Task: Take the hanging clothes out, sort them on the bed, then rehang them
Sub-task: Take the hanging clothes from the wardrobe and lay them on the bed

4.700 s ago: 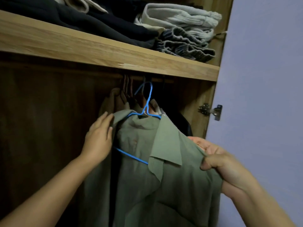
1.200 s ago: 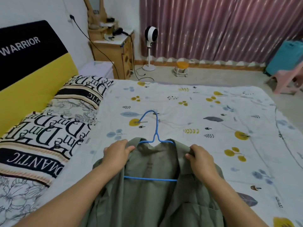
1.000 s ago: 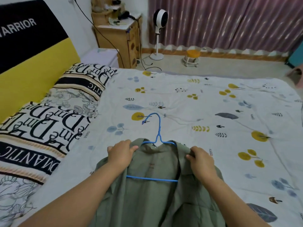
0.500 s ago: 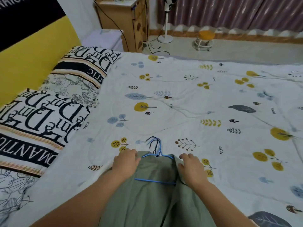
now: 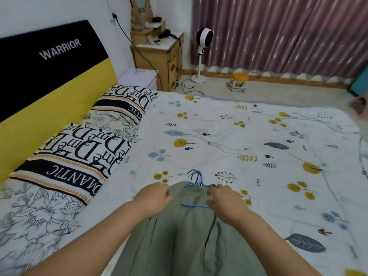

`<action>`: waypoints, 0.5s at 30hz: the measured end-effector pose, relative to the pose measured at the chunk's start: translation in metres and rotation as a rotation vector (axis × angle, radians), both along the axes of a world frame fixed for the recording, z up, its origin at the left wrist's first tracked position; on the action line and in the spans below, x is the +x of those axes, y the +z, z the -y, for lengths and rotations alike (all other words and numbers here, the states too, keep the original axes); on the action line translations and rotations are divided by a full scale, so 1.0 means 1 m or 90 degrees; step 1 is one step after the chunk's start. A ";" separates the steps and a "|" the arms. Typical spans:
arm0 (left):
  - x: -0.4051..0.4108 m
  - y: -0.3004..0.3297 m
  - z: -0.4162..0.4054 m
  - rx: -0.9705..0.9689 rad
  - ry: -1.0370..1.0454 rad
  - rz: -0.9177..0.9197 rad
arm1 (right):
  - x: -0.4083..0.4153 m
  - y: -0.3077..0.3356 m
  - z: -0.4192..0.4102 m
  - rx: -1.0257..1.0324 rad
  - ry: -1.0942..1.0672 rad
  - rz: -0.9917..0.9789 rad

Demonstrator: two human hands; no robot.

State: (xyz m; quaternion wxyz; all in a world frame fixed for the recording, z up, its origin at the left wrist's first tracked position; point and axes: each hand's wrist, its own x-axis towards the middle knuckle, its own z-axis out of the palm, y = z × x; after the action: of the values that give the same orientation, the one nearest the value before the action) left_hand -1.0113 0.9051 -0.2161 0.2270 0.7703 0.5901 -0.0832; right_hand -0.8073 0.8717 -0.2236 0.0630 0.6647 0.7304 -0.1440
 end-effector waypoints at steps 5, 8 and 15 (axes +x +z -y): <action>-0.043 0.057 0.062 0.008 -0.021 -0.049 | -0.044 0.049 0.055 -0.026 0.027 0.015; -0.067 0.090 0.096 0.011 -0.016 -0.059 | -0.069 0.076 0.082 -0.054 0.065 0.000; -0.120 0.150 0.175 0.054 0.056 -0.064 | -0.122 0.132 0.125 -0.047 0.195 0.014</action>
State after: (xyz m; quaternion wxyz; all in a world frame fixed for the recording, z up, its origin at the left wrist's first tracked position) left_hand -1.1308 0.7299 -0.0659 0.1675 0.7472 0.6373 -0.0866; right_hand -0.9290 0.7472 -0.0919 0.1169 0.5443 0.8166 -0.1524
